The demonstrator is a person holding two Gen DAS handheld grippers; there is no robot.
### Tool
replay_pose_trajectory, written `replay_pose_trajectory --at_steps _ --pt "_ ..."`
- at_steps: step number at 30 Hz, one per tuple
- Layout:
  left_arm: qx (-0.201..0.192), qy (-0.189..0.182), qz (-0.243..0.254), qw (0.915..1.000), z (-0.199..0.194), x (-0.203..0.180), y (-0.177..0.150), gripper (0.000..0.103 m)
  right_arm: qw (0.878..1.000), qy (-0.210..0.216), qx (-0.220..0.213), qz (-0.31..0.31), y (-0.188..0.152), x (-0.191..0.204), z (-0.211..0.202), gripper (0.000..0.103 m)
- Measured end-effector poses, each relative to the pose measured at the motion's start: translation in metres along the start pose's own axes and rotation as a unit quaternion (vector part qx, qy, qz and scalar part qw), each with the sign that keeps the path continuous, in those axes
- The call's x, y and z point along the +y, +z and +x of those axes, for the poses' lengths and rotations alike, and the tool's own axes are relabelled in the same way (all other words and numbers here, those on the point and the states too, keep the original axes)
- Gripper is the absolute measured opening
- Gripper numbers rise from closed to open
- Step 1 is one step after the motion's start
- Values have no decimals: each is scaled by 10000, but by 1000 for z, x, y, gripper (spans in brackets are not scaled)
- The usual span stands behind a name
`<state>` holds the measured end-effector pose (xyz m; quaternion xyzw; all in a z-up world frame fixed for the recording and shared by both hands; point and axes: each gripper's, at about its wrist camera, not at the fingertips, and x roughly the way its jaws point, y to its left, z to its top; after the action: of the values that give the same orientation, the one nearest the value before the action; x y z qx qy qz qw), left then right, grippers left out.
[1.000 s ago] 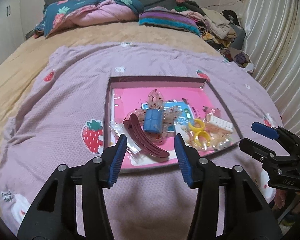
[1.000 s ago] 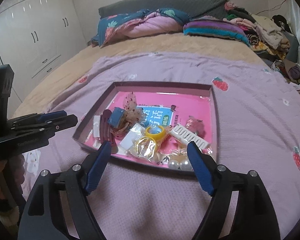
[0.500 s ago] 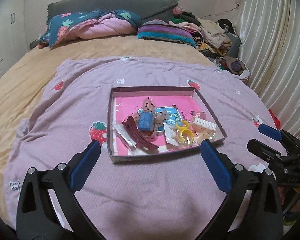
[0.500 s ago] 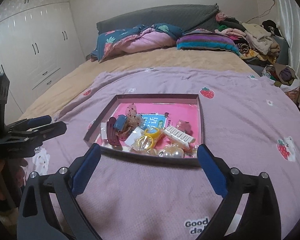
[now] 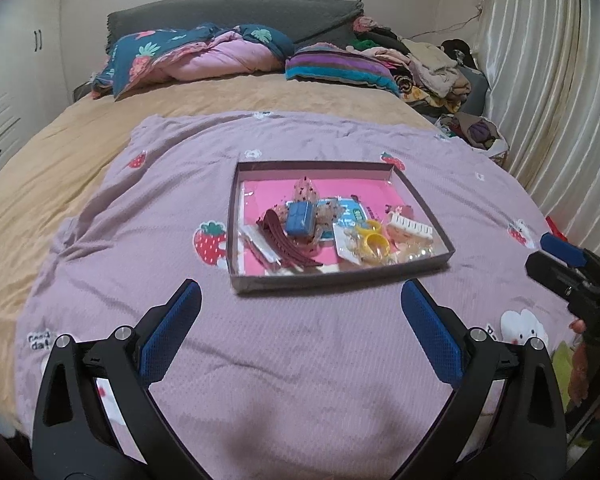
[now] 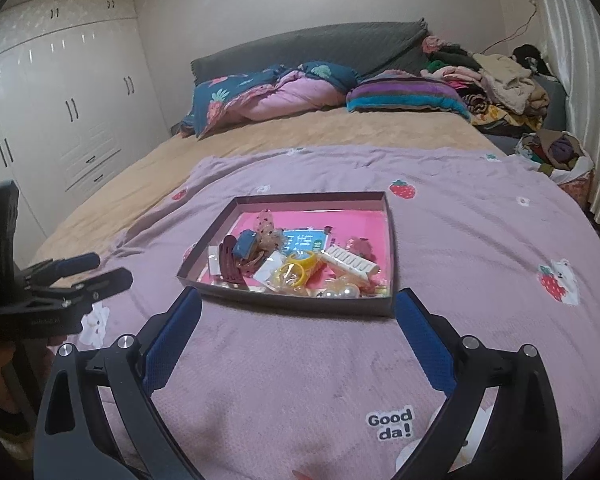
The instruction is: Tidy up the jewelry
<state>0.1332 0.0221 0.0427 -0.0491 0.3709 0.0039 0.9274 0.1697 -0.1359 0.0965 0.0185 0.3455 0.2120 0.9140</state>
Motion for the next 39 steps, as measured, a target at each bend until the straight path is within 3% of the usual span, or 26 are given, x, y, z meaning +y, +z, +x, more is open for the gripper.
replay_pose_trajectory --at_steps 19,39 --pt "88 157 -114 9998 3 5 -56 94 9993 -263 163 -207 -55 8 5 97" --pt "112 102 -124 9998 -1 4 -61 94 9990 -249 319 -195 -64 14 11 97"
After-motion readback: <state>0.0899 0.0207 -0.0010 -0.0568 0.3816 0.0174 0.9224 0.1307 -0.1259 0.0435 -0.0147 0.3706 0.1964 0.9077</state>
